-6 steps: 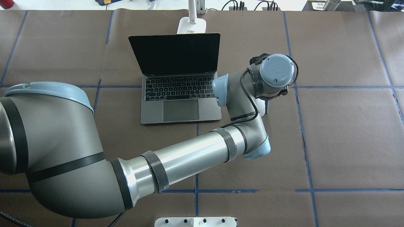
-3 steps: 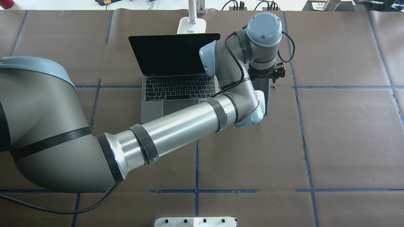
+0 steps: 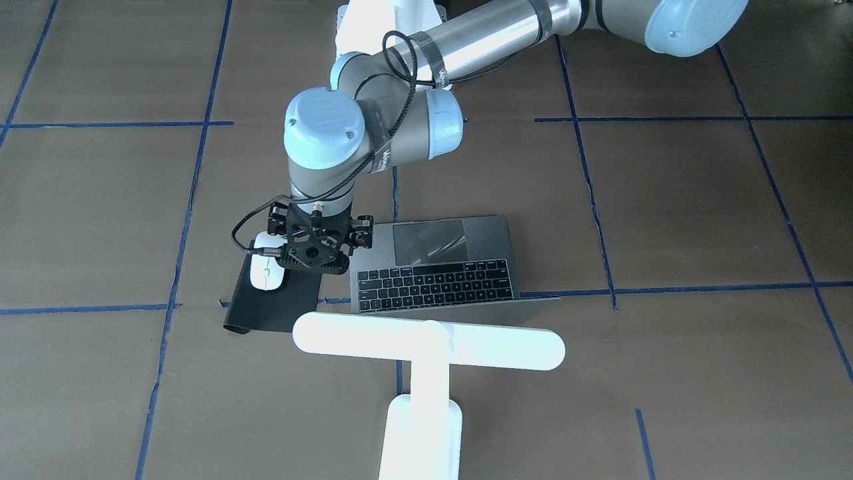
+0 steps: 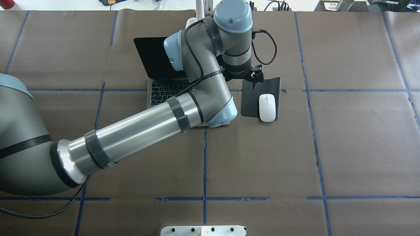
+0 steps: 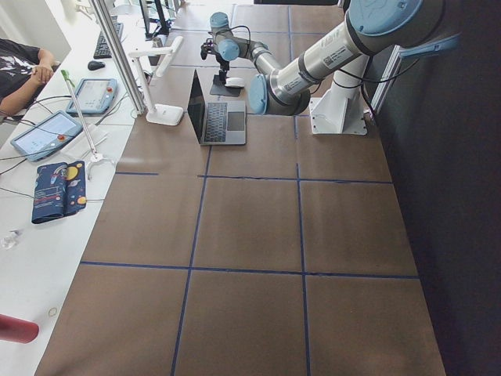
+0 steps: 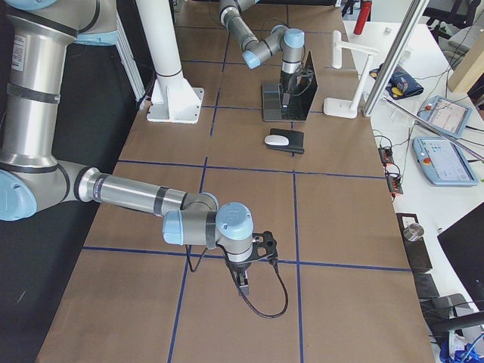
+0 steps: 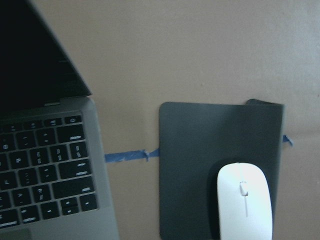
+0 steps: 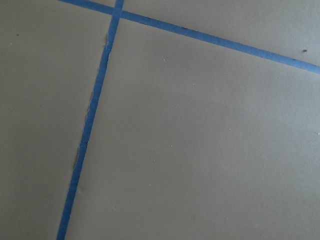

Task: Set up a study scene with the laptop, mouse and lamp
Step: 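Open the left gripper and lift it away from the mouse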

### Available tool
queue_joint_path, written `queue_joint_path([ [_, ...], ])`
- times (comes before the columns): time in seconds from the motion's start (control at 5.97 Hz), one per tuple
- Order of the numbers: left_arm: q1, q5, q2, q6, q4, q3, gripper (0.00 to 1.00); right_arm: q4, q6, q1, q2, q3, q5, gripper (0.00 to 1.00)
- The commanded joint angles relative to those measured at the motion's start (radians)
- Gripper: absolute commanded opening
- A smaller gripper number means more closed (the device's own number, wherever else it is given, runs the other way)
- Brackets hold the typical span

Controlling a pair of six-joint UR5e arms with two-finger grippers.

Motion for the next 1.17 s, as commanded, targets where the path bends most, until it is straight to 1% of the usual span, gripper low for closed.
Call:
queue_joint_path([
  [0.0,-0.029,-0.001,0.297,0.158,0.107,-0.385,1.0,0.001,0.0,0.0,0.0,0.001,0.007,1.0],
  [0.17,-0.048,-0.001,0.432,0.245,0.132,-0.531,1.0,0.001,0.0,0.0,0.0,0.002,0.009,1.0],
  [0.33,-0.076,-0.001,0.545,0.38,0.185,-0.669,1.0,0.0,0.0,0.0,0.0,0.002,0.01,1.0],
  [0.5,-0.12,-0.004,0.638,0.515,0.242,-0.771,1.0,-0.006,0.025,-0.005,0.008,0.002,0.06,1.0],
  [0.67,-0.178,-0.006,0.71,0.616,0.274,-0.82,1.0,-0.079,0.052,-0.04,0.045,0.017,0.067,1.0],
  [0.84,-0.258,-0.068,0.762,0.704,0.307,-0.84,1.0,-0.277,0.053,-0.064,0.095,0.095,0.067,1.0],
  [1.0,-0.344,-0.134,0.839,0.808,0.307,-0.857,1.0,-0.314,0.049,-0.064,0.074,0.155,0.069,1.0],
])
